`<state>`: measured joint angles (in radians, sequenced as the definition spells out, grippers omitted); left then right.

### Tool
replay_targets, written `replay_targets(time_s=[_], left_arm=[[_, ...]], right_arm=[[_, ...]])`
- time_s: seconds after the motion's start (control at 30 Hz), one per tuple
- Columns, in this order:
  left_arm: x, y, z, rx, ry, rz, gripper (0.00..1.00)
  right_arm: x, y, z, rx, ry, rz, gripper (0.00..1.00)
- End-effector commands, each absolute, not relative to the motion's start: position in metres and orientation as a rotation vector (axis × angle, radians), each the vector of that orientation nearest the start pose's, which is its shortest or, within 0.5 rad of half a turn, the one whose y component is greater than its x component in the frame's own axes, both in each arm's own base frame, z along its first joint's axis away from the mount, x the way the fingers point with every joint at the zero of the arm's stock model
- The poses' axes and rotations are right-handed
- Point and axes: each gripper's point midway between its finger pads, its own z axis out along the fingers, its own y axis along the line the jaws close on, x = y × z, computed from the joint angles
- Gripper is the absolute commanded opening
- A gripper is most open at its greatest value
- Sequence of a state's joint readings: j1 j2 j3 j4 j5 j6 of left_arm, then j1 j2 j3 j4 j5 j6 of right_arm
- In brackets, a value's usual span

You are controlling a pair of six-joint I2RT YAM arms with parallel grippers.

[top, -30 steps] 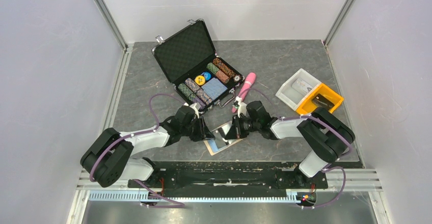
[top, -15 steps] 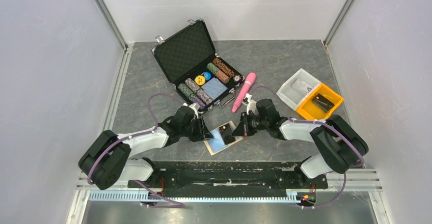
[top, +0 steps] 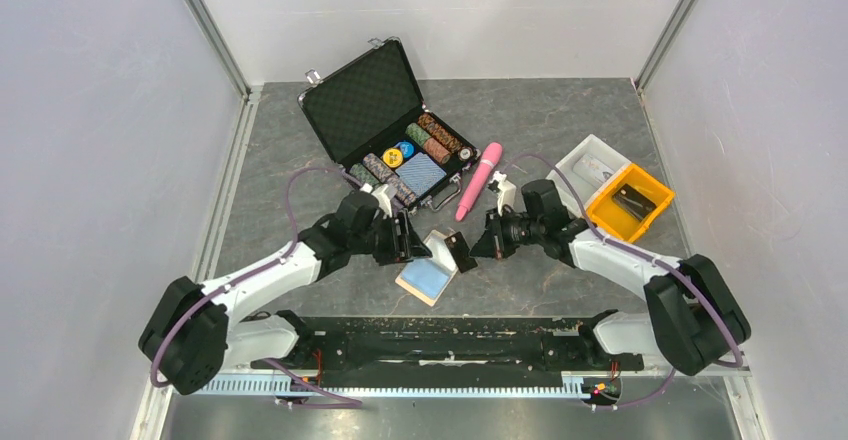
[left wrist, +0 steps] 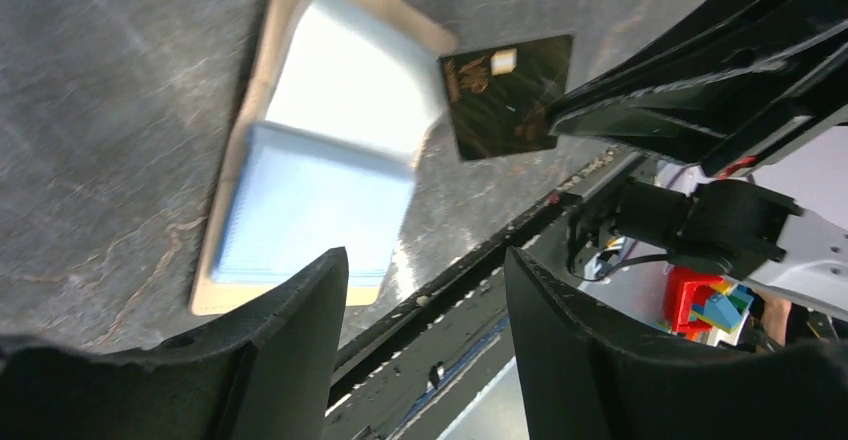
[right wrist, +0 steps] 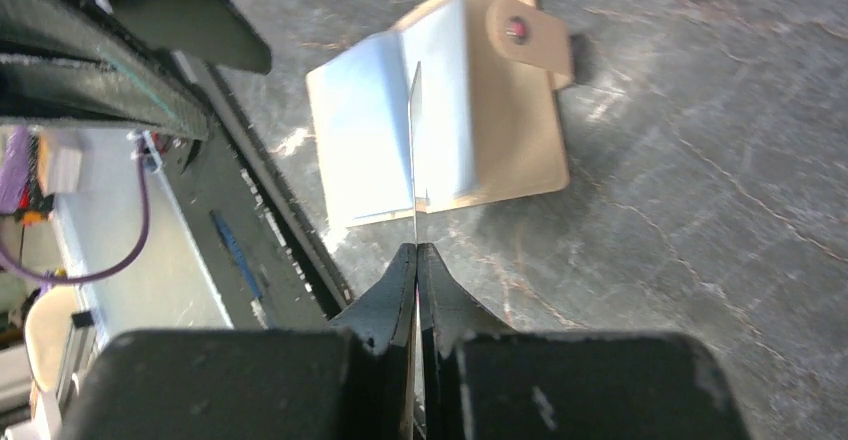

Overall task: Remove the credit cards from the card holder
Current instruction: Place the credit card in the storage box.

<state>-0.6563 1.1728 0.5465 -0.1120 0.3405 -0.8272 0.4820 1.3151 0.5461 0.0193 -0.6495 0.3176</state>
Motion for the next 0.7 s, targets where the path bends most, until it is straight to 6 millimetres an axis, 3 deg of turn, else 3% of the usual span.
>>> replay_targets(time_s=[0.0,0.3,0.67], left_arm=[[0.187,-0.263,0.128,0.152,2.46,-1.136,0.67],[0.186,-0.274,0.164,0.331,2.398,-1.201,0.68],[0.168,-0.287,0.177,0.52,2.337,-1.363,0.59]], right_arm=[[0.195,0.249,0.107,-0.725,2.216,1.253,0.0],[0.163,0.265,0.138,-0.853,2.052,1.461,0.0],[0.146,0.27,0.15,-0.904,1.994,1.511,0.0]])
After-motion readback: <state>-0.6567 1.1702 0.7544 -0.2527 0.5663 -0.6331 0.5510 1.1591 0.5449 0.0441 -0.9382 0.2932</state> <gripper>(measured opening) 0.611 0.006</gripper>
